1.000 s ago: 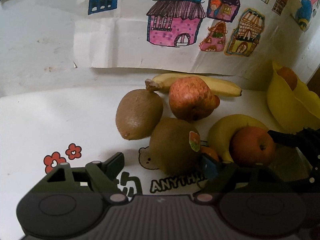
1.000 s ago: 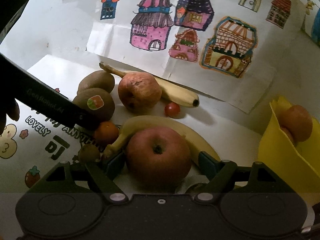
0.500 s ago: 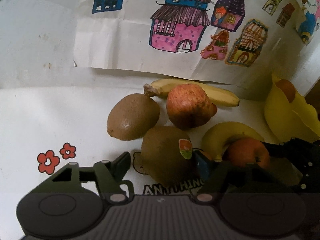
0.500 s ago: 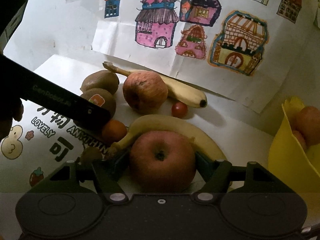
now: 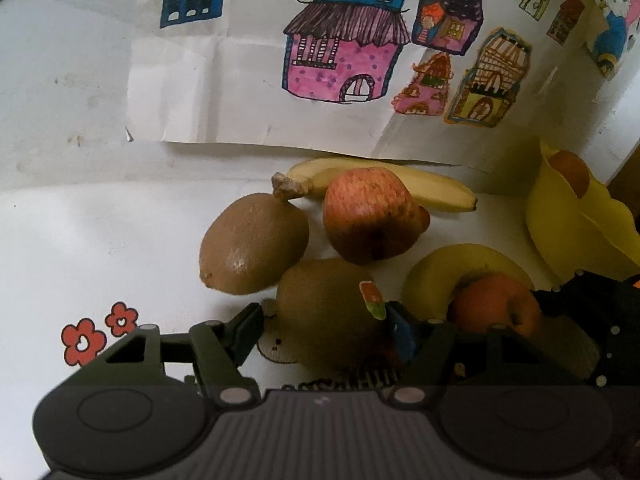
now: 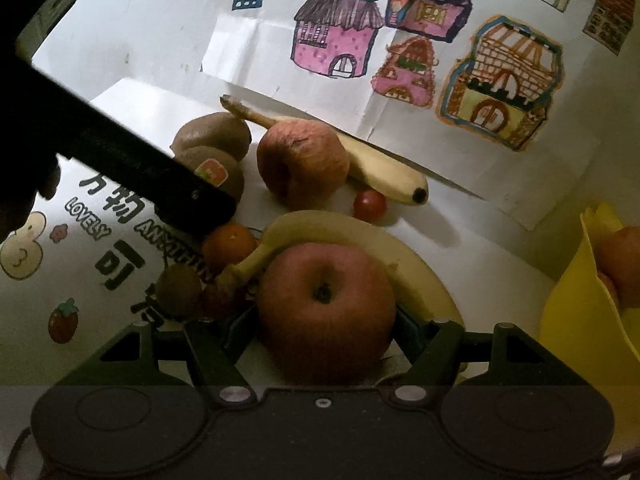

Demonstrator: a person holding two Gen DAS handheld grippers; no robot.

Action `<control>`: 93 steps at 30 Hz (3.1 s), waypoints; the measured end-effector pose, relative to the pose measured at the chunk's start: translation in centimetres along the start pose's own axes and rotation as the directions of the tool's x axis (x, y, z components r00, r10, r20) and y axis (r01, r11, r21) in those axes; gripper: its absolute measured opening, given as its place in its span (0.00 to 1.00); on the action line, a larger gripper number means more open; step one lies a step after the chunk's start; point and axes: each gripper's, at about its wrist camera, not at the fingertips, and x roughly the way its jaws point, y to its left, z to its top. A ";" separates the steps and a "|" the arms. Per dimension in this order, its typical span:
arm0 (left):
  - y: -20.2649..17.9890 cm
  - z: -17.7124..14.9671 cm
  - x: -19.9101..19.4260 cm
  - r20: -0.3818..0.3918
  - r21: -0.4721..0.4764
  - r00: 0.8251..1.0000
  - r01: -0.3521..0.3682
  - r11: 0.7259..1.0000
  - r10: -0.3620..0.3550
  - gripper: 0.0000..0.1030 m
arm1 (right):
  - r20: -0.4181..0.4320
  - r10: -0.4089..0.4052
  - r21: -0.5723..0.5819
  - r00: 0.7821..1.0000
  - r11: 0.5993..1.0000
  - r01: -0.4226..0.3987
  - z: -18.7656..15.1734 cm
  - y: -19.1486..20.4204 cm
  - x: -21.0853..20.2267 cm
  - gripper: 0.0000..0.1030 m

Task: Organize fruits
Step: 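Grasp the large red apple with the right tool while the left tool grasps a brown kiwi, then carry the apple with the right tool while the left tool carries the kiwi to the tray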

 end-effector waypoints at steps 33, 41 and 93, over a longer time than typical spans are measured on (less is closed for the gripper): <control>1.0 -0.7 -0.8 -0.009 -0.019 0.999 0.040 0.999 -0.040 0.58 | 0.011 -0.085 0.113 0.996 0.990 0.084 -0.1 1.2 0.2 0.70; 1.7 -2.1 -2.0 -0.016 -0.045 0.999 0.052 0.998 -0.052 0.58 | 0.009 -0.077 0.125 0.997 0.989 0.075 -0.7 2.3 -1.0 0.70; -15.6 -3.7 0.4 -0.079 0.194 0.931 0.365 0.911 -0.356 0.58 | -0.094 -0.380 0.538 0.920 0.759 0.368 -11.7 -3.9 -12.6 0.70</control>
